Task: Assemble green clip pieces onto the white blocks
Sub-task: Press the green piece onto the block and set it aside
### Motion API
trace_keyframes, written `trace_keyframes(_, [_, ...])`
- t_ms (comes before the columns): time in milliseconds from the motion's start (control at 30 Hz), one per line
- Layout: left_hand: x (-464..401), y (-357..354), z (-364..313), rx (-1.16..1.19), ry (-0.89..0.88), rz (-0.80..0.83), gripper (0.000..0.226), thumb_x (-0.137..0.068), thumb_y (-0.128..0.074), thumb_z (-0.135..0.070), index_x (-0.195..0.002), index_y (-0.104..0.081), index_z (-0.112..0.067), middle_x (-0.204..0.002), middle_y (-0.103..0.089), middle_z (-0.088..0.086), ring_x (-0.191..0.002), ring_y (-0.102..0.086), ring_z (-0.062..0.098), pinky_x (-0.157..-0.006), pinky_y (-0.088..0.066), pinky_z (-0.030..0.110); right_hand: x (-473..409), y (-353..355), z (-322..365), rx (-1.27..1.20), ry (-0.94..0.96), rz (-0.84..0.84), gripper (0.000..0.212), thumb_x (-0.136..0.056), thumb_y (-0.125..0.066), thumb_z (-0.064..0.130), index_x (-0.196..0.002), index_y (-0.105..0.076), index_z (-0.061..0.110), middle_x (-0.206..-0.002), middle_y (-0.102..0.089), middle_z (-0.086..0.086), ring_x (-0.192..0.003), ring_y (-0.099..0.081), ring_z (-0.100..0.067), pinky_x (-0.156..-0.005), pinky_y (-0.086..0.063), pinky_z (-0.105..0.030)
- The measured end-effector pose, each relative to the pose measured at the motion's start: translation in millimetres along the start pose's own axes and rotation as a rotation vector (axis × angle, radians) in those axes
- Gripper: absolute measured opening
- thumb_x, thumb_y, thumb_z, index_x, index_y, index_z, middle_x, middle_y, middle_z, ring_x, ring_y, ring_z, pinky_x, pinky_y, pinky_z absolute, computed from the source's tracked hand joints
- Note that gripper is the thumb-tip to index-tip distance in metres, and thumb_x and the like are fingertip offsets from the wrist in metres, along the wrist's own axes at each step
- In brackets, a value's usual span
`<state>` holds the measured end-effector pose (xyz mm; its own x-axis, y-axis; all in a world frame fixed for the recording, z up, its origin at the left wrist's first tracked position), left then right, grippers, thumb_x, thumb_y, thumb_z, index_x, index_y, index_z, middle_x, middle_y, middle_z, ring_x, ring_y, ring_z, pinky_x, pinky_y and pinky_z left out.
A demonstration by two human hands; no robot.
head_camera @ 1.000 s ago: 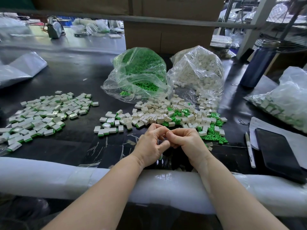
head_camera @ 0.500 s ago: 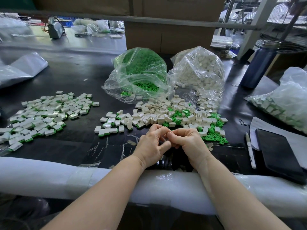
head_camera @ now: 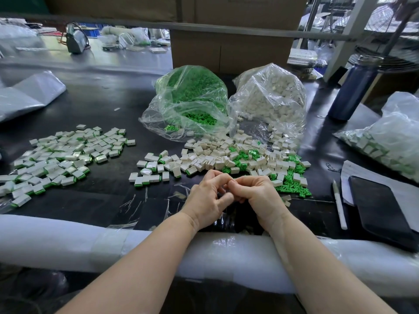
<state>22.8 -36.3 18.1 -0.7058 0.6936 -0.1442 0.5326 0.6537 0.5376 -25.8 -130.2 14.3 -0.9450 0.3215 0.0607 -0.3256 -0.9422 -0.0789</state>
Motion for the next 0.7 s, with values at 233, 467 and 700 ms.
trace_keyframes(233, [0.4,0.8,0.9,0.013,0.021,-0.007,0.018,-0.072,-0.045,-0.033,-0.084,-0.059,-0.031,-0.095,-0.045,-0.017,-0.08,-0.053,0.015,-0.086,-0.047,0.044,0.4,-1.5,1.3,0.011,0.027,0.012,0.013,-0.083,-0.065,0.006,-0.081,-0.07,-0.006,-0.061,-0.063,-0.009,-0.052,-0.055,-0.008,-0.052,-0.045,-0.016])
trace_keyframes(467, [0.9,0.5,-0.9,0.007,0.021,0.002,0.015,-0.071,-0.046,-0.033,-0.082,-0.056,-0.035,-0.094,-0.045,-0.017,-0.076,-0.051,0.01,-0.087,-0.047,0.043,0.8,-2.7,1.8,-0.005,0.018,0.029,0.014,-0.084,-0.063,0.004,-0.082,-0.068,-0.009,-0.06,-0.061,-0.01,-0.053,-0.053,-0.01,-0.053,-0.044,-0.018])
trace_keyframes(700, [1.0,-0.1,-1.3,-0.012,0.023,0.004,0.014,-0.071,-0.046,-0.033,-0.081,-0.055,-0.036,-0.093,-0.046,-0.016,-0.073,-0.051,0.008,-0.085,-0.047,0.042,0.9,-2.4,2.2,-0.019,0.011,0.015,0.013,-0.083,-0.063,0.001,-0.08,-0.067,-0.011,-0.055,-0.061,-0.006,-0.049,-0.055,-0.008,-0.049,-0.044,-0.017])
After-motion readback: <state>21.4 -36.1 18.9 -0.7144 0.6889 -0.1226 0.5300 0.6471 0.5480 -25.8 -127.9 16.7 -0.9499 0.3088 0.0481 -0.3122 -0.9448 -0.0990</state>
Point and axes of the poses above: each hand's wrist, its own x-axis away from the middle knuckle, its own y-axis out of the back of the hand, z = x × y, the point moved 8 cm from there along -x, towards the middle knuckle
